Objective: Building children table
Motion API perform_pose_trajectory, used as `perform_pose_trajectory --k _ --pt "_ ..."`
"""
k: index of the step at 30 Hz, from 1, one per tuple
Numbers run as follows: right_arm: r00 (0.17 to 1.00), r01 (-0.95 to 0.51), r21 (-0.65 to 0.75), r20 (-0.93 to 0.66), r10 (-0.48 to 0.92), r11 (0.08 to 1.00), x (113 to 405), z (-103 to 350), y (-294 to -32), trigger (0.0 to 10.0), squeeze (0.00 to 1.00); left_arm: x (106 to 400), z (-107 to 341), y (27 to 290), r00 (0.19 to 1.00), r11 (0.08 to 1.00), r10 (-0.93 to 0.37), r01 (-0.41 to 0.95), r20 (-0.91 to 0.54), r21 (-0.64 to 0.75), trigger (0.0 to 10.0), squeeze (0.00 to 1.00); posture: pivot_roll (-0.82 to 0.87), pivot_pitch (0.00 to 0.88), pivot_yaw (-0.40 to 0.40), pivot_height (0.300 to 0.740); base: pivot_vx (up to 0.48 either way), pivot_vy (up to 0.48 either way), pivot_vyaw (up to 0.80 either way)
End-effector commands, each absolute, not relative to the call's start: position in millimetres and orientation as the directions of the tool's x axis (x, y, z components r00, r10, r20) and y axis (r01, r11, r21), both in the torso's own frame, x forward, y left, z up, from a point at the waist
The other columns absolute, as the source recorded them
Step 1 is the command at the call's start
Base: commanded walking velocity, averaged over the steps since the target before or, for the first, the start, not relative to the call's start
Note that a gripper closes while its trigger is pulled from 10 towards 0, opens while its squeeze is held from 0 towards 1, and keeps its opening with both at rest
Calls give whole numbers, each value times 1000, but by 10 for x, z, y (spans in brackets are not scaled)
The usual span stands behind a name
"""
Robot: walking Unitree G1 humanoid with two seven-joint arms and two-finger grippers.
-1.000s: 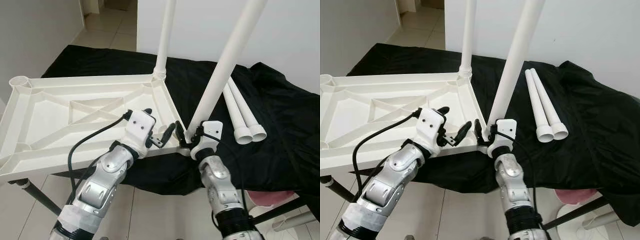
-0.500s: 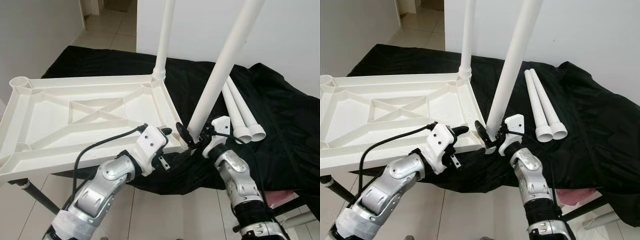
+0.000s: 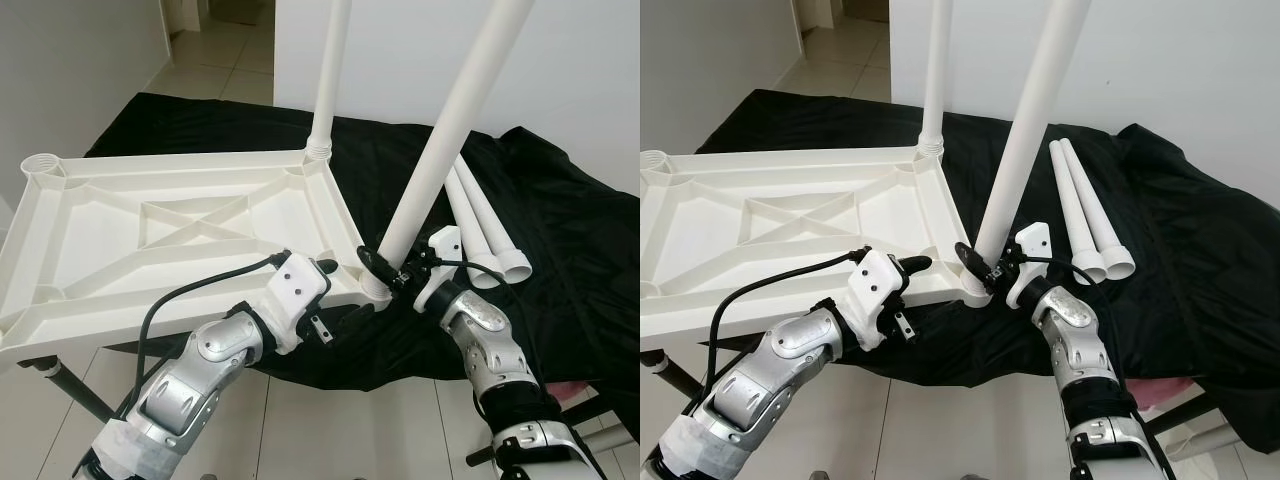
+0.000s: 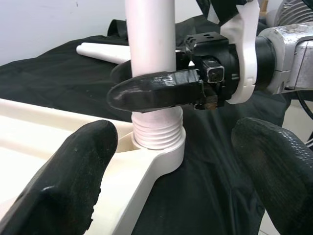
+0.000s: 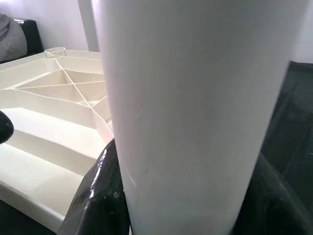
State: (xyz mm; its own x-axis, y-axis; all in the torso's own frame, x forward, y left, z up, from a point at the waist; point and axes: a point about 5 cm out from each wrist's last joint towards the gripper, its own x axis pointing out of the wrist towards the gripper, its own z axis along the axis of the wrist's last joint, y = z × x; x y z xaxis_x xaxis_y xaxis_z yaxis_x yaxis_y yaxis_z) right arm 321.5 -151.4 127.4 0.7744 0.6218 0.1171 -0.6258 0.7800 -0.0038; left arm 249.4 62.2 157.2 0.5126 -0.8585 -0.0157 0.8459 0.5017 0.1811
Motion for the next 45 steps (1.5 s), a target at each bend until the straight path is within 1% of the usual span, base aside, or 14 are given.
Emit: perform_pose_trajectory --k 1,4,5,8,9,12,20,21,25,27,29,32,36,45 --pt "792 -608 27 94 604 793 3219 1203 -1599 0 0 2469 1574 615 440 425 -897 885 -43 190 10000 0 56 0 -80 740 0 0 0" --pt "792 -608 30 94 603 794 3221 1197 -1609 0 0 2470 1575 619 442 427 -896 884 -43 191 10000 0 56 0 -80 740 0 0 0" --pt "796 -603 35 91 599 797 3221 1187 -1619 3961 0 2475 1574 621 447 431 -894 881 -44 195 10000 0 57 0 -80 740 0 0 0" --pt "809 -586 49 89 580 809 3225 1171 -1633 3961 0 2483 1575 622 452 436 -891 878 -43 197 10000 0 56 0 -78 740 0 0 0" --pt "816 -577 62 94 570 815 3226 1172 -1624 10000 0 2487 1576 620 453 437 -891 878 -42 198 10000 0 55 0 -78 740 0 0 0" --pt "818 -574 70 99 566 816 3230 1173 -1618 10000 0 2489 1576 618 453 437 -891 878 -42 198 10000 0 55 0 -78 740 0 0 0" --pt "906 -424 71 48 421 903 3253 1111 -1455 10000 0 2486 1573 593 452 438 -891 879 -38 191 10000 0 46 0 -82 740 0 0 0" --pt "940 -341 85 33 339 936 3236 1079 -1386 10000 0 2483 1560 598 455 440 -890 878 -40 191 10000 0 44 0 -81 740 0 0 0" --pt "950 -312 90 25 311 946 3228 1066 -1368 10000 0 2484 1554 599 456 440 -889 877 -41 192 10000 0 36 0 -84 740 0 0 0" --pt "994 -111 114 -4 113 987 3159 999 -1338 10000 0 2544 1574 629 476 462 -879 865 -34 196 10000 0 32 0 -91 740 0 0 0" --pt "994 -111 114 -4 113 987 3159 999 -1338 10000 0 2544 1574 629 476 462 -879 865 -34 196 10000 0 32 0 -91 740 0 0 0" --pt "999 -5 116 -31 9 993 3125 965 -1329 10000 0 2559 1578 636 481 466 -876 863 -31 196 10000 0 32 0 -95 740 0 0 0" --pt "1000 0 162 -20 3 987 3086 979 -1200 10000 0 2551 1573 619 479 465 -878 864 -27 192 10000 0 33 0 -95 740 0 0 0" --pt "999 43 155 15 -46 987 3035 1034 -1226 10000 0 2539 1558 604 475 462 -880 866 -28 190 10000 0 29 0 -90 740 0 0 0"
